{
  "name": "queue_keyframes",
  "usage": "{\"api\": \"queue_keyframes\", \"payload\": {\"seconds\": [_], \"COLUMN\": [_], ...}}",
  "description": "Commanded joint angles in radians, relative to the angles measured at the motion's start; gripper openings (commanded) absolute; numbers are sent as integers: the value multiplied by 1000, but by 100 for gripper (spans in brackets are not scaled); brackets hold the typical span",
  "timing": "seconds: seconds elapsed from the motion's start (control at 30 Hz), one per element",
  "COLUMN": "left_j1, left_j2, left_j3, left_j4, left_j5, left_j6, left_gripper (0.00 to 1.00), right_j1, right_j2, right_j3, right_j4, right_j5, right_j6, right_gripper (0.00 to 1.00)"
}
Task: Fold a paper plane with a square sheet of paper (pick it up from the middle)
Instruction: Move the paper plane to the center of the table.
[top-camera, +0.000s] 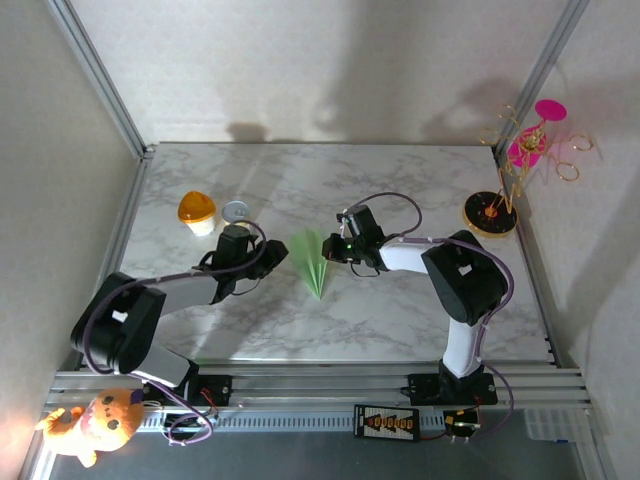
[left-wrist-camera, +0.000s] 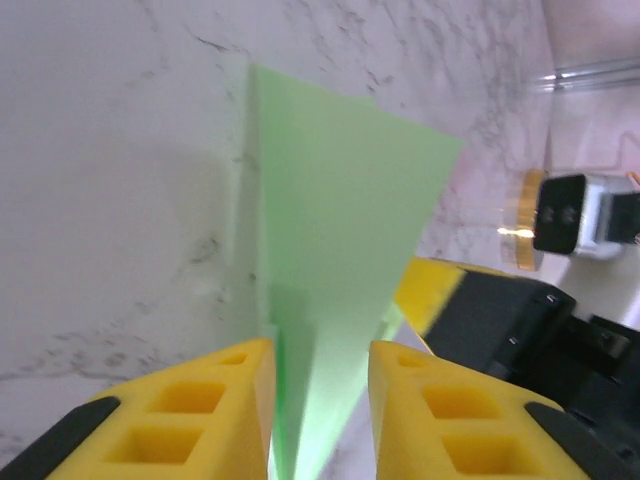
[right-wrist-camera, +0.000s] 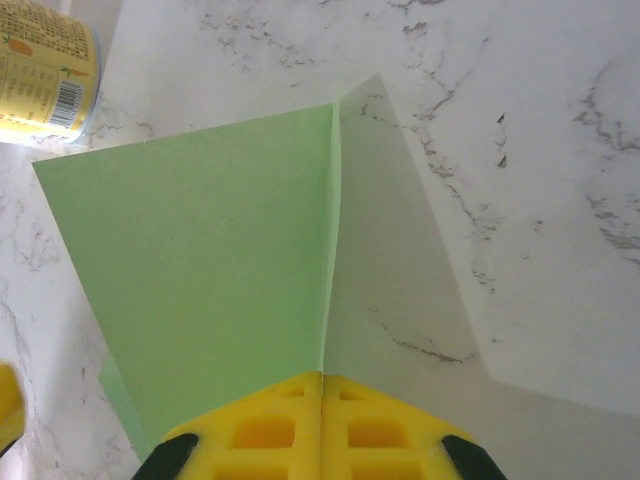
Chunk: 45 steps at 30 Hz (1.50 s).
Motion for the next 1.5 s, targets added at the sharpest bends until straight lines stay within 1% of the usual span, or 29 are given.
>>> {"api": "queue_keyframes", "payload": {"seconds": [0.0, 0.13, 0.3, 0.47, 0.6, 0.8, 1.13, 1.47], "left_j1": [-46, -67, -85, -97, -106, -117, -129, -186], "left_j2": [-22, 21, 92, 124, 134, 154, 163, 194], "left_j3": [-25, 15, 65, 78, 89, 93, 104, 113], "left_j4": [-24, -20, -78, -70, -63, -60, -82, -52], "left_j5": [-6, -9, -39, -25, -10, -4, -22, 2], "left_j6": [-23, -21, -18, -23, -21, -27, -16, -57], "left_gripper": [27, 22, 22, 21, 17, 18, 24, 25], "right_j1": [-1, -2, -2, -2, -2, -2, -2, -1], "right_j2": [-4, 1, 0, 7, 10, 10, 14, 15], "right_j3": [1, 3, 2, 3, 8, 10, 11, 15], "right_j4": [11, 10, 8, 8, 7, 3, -1, -5], "right_j5": [-14, -14, -10, -10, -11, -8, -6, -5], "right_j6": [9, 11, 9, 8, 5, 4, 2, 2], "right_gripper": [3, 3, 3, 3, 3, 3, 3, 3]}}
